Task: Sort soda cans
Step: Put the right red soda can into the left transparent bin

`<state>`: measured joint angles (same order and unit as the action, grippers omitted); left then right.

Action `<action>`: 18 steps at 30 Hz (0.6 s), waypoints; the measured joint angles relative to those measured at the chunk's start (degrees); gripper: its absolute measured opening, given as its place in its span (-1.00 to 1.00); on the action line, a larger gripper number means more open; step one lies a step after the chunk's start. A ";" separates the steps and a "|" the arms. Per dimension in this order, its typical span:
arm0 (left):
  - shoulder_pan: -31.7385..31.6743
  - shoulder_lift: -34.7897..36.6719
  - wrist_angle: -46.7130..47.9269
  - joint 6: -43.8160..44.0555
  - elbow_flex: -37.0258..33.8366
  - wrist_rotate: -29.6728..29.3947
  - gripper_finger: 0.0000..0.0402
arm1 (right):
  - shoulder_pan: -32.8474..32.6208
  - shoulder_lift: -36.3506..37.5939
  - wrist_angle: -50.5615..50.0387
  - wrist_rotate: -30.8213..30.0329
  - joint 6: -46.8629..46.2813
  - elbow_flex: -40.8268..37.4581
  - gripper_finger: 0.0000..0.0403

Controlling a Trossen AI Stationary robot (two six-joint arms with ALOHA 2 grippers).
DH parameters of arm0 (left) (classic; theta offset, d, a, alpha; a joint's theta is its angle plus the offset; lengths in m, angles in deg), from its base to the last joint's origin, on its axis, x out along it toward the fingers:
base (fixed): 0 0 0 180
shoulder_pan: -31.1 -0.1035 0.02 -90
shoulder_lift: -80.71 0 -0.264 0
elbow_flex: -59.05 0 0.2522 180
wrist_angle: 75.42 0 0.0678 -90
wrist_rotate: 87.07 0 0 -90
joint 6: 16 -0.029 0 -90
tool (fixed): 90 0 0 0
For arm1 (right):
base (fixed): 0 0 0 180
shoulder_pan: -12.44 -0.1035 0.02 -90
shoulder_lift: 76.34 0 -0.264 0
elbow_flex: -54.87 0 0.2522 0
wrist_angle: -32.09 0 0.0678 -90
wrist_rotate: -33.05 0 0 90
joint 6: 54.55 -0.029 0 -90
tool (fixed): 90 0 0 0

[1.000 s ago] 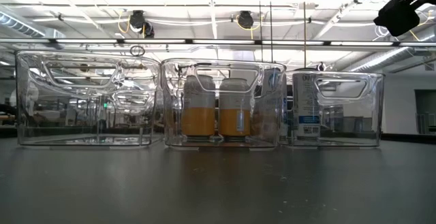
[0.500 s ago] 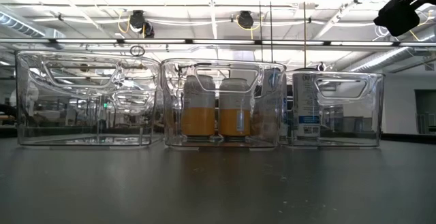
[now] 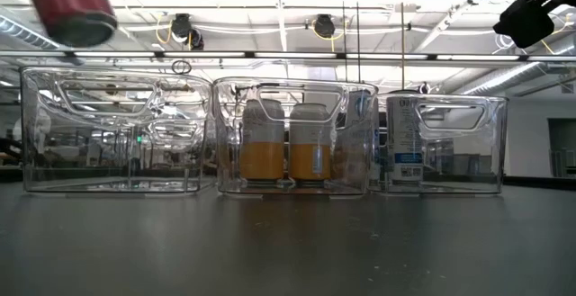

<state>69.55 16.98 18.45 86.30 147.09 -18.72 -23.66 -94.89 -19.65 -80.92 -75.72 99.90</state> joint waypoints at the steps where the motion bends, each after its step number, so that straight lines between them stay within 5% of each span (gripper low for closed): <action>1: -2.06 0.28 0.30 -1.80 0.00 0.10 0.59 | 0.00 0.00 0.00 0.00 0.00 0.00 0.93; 18: -42.12 -10.10 -10.50 -54.33 0.04 19.61 0.59 | -0.02 0.01 -0.31 -1.71 -0.60 0.00 0.93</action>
<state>27.43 6.88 7.96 31.97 147.13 0.89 -23.68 -94.88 -19.96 -82.63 -76.32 99.90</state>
